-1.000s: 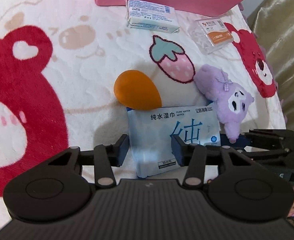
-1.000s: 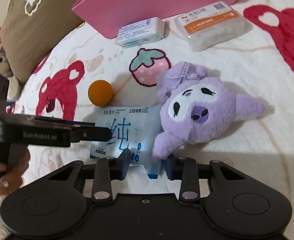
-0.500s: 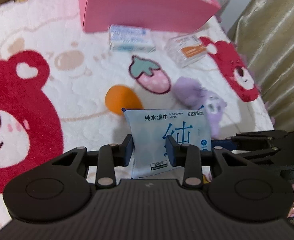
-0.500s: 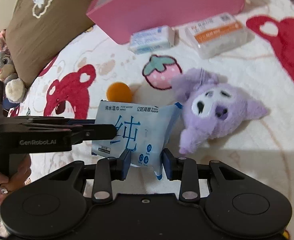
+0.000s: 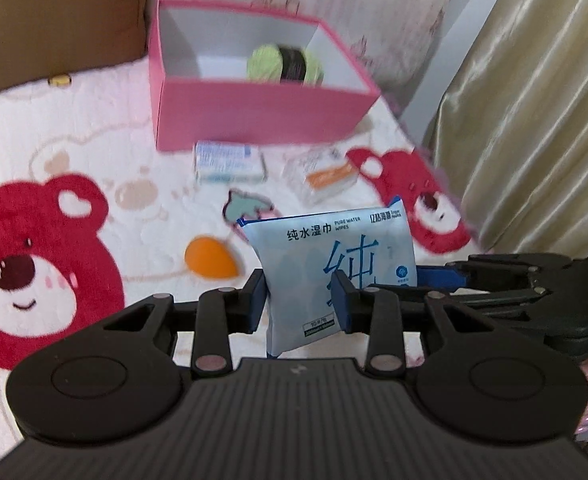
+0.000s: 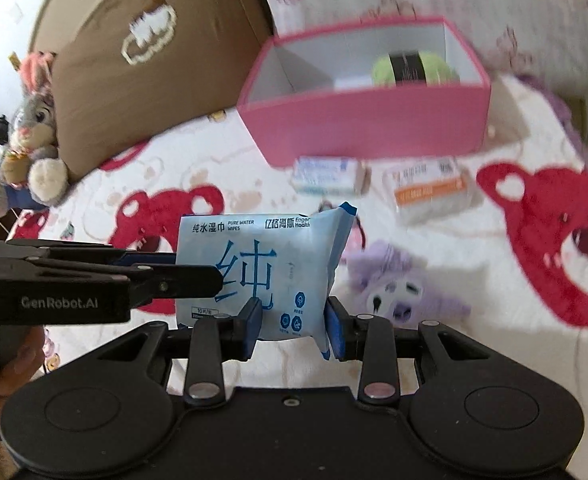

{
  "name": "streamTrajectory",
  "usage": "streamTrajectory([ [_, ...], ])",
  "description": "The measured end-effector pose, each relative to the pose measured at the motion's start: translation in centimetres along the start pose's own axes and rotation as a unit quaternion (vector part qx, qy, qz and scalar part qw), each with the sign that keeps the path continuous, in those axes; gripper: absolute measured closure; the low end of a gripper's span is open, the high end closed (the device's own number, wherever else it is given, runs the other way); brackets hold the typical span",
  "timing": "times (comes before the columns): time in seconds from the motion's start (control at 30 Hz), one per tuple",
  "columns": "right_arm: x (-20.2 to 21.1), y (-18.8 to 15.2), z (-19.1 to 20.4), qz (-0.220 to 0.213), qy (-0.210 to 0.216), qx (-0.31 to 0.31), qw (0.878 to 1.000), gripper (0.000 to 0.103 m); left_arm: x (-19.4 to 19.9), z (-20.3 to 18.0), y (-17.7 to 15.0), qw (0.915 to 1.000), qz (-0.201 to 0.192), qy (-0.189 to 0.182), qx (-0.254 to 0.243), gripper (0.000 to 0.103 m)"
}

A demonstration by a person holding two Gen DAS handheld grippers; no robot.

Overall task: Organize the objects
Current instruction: 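Carry the wet-wipes pack with the left gripper into the pink box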

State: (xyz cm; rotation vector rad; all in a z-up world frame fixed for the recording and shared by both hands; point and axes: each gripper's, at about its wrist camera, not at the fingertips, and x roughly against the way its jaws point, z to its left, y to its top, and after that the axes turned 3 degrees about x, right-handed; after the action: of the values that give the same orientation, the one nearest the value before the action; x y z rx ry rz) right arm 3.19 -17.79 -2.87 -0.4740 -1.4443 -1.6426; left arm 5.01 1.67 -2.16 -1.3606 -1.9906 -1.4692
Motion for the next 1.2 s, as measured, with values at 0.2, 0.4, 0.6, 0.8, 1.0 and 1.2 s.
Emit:
streamTrajectory([
  [0.2,2.7,2.9,0.0,-0.028,0.017,0.022,0.999,0.064,2.4,-2.2,3.7,0.9996,-0.025,0.005,-0.011,0.069],
  [0.4,4.3,7.8,-0.5,-0.043,0.009,0.054,0.998,0.064,2.9,-4.1,8.7,0.9993,-0.027,0.019,-0.019,0.069],
  [0.6,3.5,13.3,-1.4,-0.048,0.015,0.072,0.996,0.064,2.2,-3.8,14.1,0.9988,-0.031,0.038,-0.003,0.069],
  [0.8,-0.6,18.0,-3.0,-0.030,0.022,0.071,0.997,0.064,-2.0,-2.1,19.2,0.9969,-0.020,0.069,0.033,0.069],
  [1.0,-7.6,21.0,-5.1,0.008,0.020,0.078,0.997,0.064,-8.4,0.5,22.5,0.9903,0.014,0.116,0.076,0.069],
  [1.2,-13.6,21.3,-8.5,0.030,0.044,0.042,0.998,0.064,-13.7,1.8,23.3,0.9855,0.039,0.156,0.056,0.069],
])
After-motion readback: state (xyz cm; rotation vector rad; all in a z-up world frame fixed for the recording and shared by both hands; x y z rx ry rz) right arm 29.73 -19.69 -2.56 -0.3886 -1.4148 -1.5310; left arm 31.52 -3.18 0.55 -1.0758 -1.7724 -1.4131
